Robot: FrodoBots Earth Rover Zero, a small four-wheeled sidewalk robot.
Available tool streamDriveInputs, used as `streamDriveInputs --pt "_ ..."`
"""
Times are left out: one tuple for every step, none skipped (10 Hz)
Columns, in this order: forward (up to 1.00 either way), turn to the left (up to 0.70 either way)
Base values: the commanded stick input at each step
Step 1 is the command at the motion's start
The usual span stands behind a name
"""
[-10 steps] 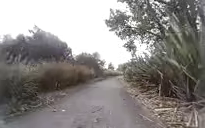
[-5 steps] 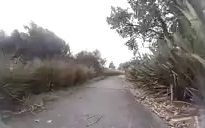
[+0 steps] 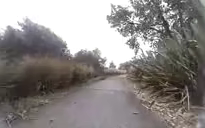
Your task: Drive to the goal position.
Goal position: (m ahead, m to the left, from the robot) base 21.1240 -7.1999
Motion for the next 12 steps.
streamDriveInputs --pt "0.85 0.00" --pt "0.85 0.00" --pt "0.85 0.00" --pt "0.85 0.00" --pt "0.85 0.00" --pt "0.85 0.00" --pt "0.85 0.00" --pt "0.85 0.00" --pt "0.85 0.00" --pt "0.85 0.00" --pt "0.85 0.00" --pt "0.85 0.00"
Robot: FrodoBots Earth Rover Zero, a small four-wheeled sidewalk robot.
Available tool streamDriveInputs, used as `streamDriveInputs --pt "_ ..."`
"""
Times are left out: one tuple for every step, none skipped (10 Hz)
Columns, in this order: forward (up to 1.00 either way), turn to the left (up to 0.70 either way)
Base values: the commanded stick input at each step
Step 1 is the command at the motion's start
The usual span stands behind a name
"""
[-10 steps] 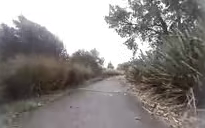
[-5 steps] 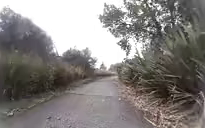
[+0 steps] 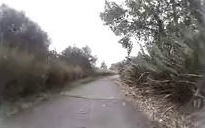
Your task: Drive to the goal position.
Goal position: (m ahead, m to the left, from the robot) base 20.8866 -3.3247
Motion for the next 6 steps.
streamDriveInputs --pt "0.85 0.00" --pt "0.85 0.00" --pt "0.85 0.00" --pt "0.85 0.00" --pt "0.85 0.00" --pt "0.85 0.00"
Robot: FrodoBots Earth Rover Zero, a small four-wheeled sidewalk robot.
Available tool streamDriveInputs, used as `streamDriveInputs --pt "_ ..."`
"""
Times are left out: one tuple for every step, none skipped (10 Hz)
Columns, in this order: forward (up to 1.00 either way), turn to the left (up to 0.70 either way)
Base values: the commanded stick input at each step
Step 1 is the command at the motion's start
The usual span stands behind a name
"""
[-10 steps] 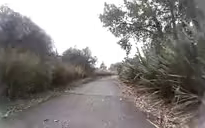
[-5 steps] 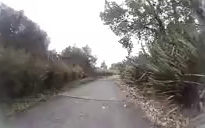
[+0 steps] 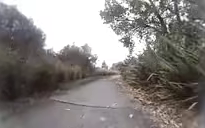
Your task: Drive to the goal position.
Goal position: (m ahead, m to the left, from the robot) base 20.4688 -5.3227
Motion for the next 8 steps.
streamDriveInputs --pt "0.85 0.00" --pt "0.85 0.00" --pt "0.85 0.00" --pt "0.85 0.00" --pt "0.85 0.00" --pt "0.85 0.00" --pt "0.85 0.00" --pt "0.85 0.00"
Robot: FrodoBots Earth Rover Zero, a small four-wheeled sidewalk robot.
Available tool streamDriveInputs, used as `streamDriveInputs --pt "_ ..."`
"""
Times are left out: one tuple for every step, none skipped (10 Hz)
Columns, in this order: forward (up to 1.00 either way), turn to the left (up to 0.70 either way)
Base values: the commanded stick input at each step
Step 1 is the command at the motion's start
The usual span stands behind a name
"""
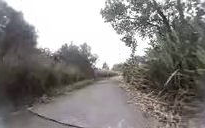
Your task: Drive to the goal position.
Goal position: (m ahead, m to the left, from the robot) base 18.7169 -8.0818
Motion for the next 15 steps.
streamDriveInputs --pt "0.85 0.00" --pt "0.85 0.00" --pt "0.85 0.00" --pt "0.85 0.00" --pt "0.85 0.00" --pt "0.85 0.00" --pt "0.85 0.00" --pt "0.85 0.00" --pt "0.85 0.00" --pt "0.85 0.00" --pt "0.85 0.00" --pt "0.85 0.00" --pt "0.85 0.00" --pt "0.85 0.00" --pt "0.85 0.00"
